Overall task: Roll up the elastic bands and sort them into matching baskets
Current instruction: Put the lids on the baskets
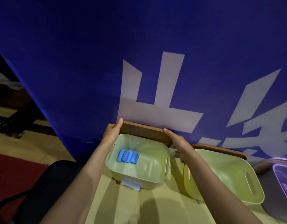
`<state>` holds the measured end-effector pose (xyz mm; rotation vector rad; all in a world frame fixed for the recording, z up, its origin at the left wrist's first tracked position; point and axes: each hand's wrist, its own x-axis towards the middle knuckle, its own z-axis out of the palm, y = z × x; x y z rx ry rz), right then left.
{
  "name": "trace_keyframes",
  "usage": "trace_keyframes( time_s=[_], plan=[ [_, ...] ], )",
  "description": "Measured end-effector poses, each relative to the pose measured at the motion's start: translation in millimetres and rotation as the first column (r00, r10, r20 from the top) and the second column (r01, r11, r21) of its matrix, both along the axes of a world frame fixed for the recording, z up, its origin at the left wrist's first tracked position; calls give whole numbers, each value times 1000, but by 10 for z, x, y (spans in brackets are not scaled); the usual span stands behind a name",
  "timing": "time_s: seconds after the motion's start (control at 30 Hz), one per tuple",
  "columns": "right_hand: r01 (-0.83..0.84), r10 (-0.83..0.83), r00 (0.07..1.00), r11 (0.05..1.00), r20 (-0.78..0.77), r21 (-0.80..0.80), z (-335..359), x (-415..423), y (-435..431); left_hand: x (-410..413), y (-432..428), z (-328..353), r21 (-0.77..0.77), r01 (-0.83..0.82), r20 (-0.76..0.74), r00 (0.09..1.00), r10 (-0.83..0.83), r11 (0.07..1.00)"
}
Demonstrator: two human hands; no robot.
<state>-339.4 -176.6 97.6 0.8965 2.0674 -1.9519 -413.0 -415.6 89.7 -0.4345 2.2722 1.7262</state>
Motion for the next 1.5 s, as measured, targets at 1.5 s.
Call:
trace_keyframes(
  time_s=[1.5],
  plan=[
    [77,-120,938,987,-326,-141,-648,1218,-540,1250,-420,-717,416,-97,-62,989,134,904]
  ],
)
